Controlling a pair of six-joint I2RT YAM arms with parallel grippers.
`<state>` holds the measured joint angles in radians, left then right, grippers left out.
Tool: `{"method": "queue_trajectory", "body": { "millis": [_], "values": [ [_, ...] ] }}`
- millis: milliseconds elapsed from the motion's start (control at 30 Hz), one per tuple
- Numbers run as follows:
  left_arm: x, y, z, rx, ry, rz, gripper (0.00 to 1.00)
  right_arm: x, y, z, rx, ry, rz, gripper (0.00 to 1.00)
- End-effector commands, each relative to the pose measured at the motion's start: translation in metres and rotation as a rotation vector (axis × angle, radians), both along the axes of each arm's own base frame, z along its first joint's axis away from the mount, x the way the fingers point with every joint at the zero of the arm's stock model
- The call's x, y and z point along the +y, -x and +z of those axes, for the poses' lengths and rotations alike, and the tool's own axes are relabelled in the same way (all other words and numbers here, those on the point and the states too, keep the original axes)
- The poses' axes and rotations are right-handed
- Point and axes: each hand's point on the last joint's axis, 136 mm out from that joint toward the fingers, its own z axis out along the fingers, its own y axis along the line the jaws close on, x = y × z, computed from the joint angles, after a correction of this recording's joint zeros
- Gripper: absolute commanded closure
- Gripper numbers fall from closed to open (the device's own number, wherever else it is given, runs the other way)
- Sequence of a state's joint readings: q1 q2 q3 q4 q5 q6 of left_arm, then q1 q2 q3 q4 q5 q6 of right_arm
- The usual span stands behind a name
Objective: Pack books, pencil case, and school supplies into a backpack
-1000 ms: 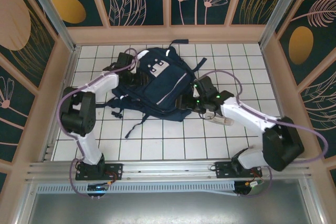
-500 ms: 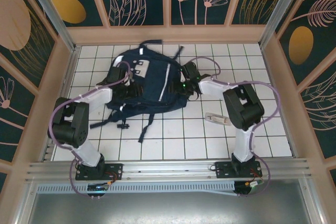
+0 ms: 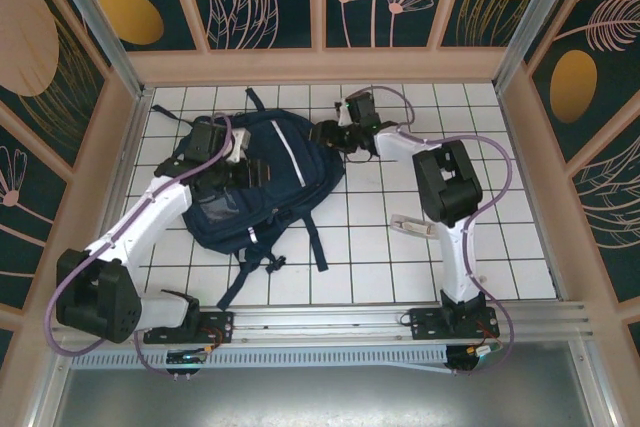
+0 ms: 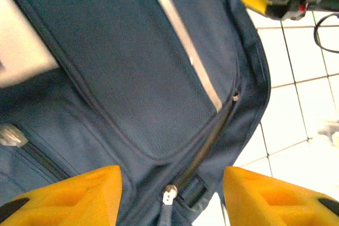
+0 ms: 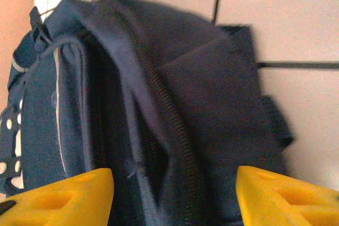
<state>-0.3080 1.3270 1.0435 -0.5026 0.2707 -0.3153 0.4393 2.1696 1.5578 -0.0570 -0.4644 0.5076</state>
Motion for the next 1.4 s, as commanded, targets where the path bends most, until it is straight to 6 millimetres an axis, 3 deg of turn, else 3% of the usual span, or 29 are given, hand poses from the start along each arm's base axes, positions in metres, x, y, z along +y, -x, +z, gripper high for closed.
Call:
{"method": "queue_trajectory", "body": {
  "millis": [0, 100, 233, 333, 467, 567, 700, 833, 967, 1067, 1167, 1367],
  "values": [
    [0.029, -0.011, -0.012, -0.012, -0.234, -0.005, 0.46, -0.029, 0.002, 0.053, -0.008, -0.006, -0.033, 0.34],
    [0.023, -0.033, -0.029, 0.028, -0.247, -0.007, 0.46, -0.042, 0.031, 0.069, -0.001, 0.015, -0.05, 0.33],
    [0.004, -0.055, -0.064, 0.128, -0.168, 0.013, 0.49, -0.038, 0.091, 0.052, 0.056, 0.021, -0.032, 0.34],
    [-0.003, -0.046, -0.098, 0.237, -0.131, 0.012, 0.51, -0.026, 0.121, 0.038, 0.061, 0.1, 0.005, 0.38],
    [-0.008, -0.016, -0.116, 0.304, -0.091, -0.05, 0.51, -0.008, 0.153, 0.028, -0.003, 0.233, 0.096, 0.5],
    [-0.004, -0.001, -0.102, 0.279, -0.105, -0.09, 0.52, -0.001, 0.16, 0.026, -0.074, 0.263, 0.198, 0.54],
    [-0.013, 0.005, -0.061, 0.117, -0.072, -0.176, 0.52, -0.004, 0.144, 0.025, -0.127, 0.369, 0.243, 0.62],
    [-0.019, 0.013, -0.041, -0.053, -0.138, -0.317, 0.57, 0.015, 0.148, 0.033, -0.132, 0.3, 0.326, 0.7],
    [-0.03, 0.047, -0.052, -0.115, -0.224, -0.552, 0.51, 0.02, 0.153, 0.033, -0.117, 0.261, 0.341, 0.65],
    [-0.024, 0.066, -0.068, -0.194, -0.344, -0.767, 0.49, 0.022, 0.156, 0.028, -0.095, 0.237, 0.346, 0.62],
    [-0.006, 0.062, -0.086, -0.227, -0.51, -0.832, 0.47, 0.014, 0.154, 0.026, -0.07, 0.241, 0.302, 0.62],
    [0.031, 0.06, -0.126, -0.078, -0.693, -0.774, 0.48, 0.012, 0.17, 0.039, -0.012, 0.165, 0.284, 0.56]
  ]
}}
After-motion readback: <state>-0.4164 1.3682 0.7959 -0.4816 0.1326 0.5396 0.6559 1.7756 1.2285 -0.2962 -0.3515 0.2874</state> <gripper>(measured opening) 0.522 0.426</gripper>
